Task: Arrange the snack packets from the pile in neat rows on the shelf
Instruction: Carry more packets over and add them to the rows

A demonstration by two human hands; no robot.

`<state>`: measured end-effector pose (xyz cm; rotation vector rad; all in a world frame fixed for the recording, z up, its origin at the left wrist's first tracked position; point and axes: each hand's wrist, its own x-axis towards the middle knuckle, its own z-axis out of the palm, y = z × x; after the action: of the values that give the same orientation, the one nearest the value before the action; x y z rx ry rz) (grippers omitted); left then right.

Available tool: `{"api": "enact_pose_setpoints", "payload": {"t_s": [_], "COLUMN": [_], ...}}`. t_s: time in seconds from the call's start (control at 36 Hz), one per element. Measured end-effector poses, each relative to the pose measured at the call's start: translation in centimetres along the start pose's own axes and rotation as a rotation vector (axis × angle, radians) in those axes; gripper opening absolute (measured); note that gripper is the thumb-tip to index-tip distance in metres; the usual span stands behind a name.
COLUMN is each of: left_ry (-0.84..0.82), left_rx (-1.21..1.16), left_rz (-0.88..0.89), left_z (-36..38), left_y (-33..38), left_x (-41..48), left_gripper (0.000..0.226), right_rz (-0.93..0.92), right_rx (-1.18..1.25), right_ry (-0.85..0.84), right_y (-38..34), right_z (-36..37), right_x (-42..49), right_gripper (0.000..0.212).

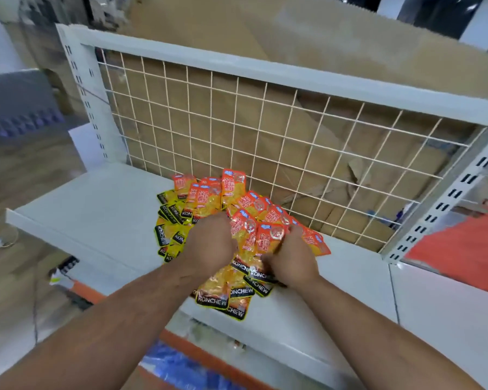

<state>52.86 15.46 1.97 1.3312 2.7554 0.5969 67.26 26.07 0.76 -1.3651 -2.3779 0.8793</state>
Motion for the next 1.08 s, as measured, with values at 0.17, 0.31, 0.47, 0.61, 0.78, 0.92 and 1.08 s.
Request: {"api": "enact_pose_setpoints", "payload": {"t_s": [0.17,0.31,0.47,0.61,0.78,0.92,1.08], "left_ry": [0.002,-0.069,-0.198,-0.324,-0.392,-0.440,-0.511], "left_rx": [-0.263,-0.538,-0.616,-0.713,-0.761,-0.739,-0.756], "left_rz": [-0.067,-0.108,-0.066,-0.046,-0.004,0.048,0.055], "left_z": [-0.4,0.1,1.6,3.1,4.1,5.3,7.5], "left_y": [0.0,1.8,5.7,10.2,16.7,22.5,30.4], "left_x": [1.8,2.2,0.0,-2.8,-7.5,-12.2,-18.5], "left_gripper": [0.013,0.013,0.022,0.015,0.027,0.021,0.011], "right_rz": [0.076,0.125,0.207,0.267,0.347,0.373,0.377], "right_rx": [0.114,0.360,0.485,0.497,0.510,0.536,0.520], "right_ry": [0.033,0.092,0.106,0.131,0.230,0.281,0.309], "right_y": [0.0,1.7,5.0,8.5,14.0,19.5,26.3], "right_z": [-0.4,-2.3,-5.1,-7.7,-11.1,-14.9,-20.3], "right_x": [0.2,-0.7,-4.3,-7.5,-12.2,-16.9,-23.3], "right_gripper": [0.032,0.041,0.036,0.036,0.038,0.033,0.037]}}
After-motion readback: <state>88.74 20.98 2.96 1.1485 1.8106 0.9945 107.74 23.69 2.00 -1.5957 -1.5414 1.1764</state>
